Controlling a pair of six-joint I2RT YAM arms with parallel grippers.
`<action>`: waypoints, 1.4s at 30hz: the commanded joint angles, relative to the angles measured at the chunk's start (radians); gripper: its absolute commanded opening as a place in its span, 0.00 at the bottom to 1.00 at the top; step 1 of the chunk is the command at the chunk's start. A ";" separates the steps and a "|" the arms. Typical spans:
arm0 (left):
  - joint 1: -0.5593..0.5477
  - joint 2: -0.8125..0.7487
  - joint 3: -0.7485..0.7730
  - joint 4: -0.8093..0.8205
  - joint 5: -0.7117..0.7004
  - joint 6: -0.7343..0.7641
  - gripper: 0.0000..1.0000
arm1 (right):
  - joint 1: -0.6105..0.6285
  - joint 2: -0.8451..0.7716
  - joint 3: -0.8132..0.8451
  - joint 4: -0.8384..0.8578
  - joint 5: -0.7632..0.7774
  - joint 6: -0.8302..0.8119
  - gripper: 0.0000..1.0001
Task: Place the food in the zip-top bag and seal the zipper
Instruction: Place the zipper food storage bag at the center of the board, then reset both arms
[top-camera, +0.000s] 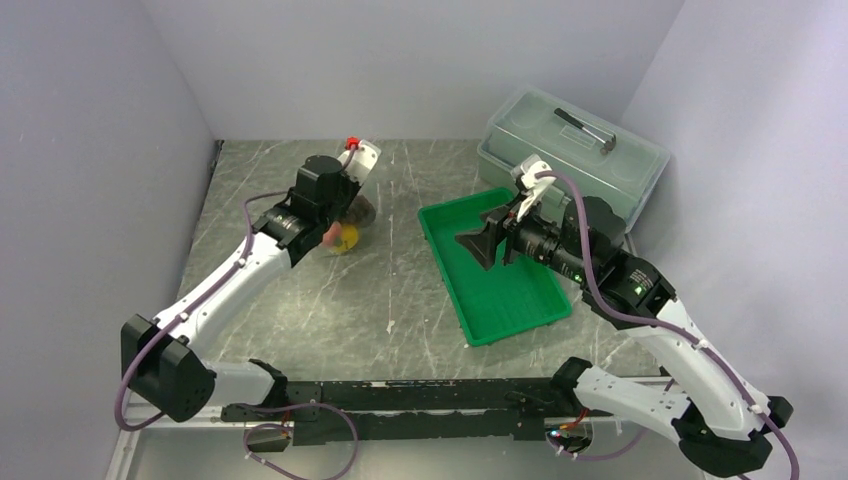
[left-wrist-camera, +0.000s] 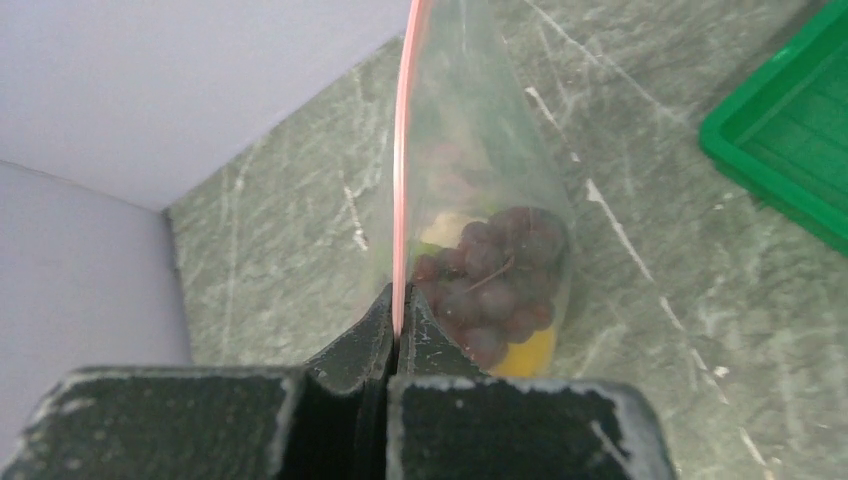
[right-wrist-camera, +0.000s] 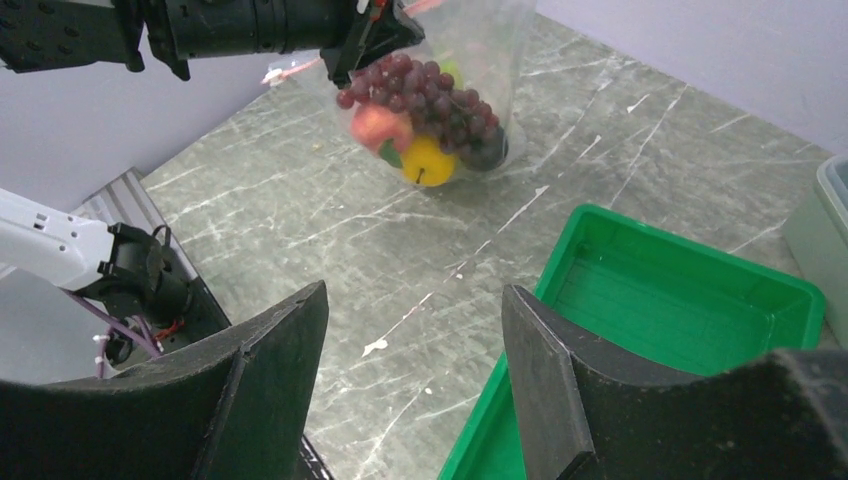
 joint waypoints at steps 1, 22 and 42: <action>-0.018 -0.037 -0.011 -0.007 0.112 -0.168 0.00 | -0.004 -0.028 -0.013 0.033 0.017 -0.004 0.68; -0.255 -0.087 -0.188 -0.148 0.232 -0.535 0.38 | -0.006 -0.093 -0.144 0.040 0.074 0.039 0.75; -0.328 -0.241 -0.138 -0.282 0.218 -0.588 0.62 | -0.006 -0.111 -0.274 0.055 0.172 0.101 0.77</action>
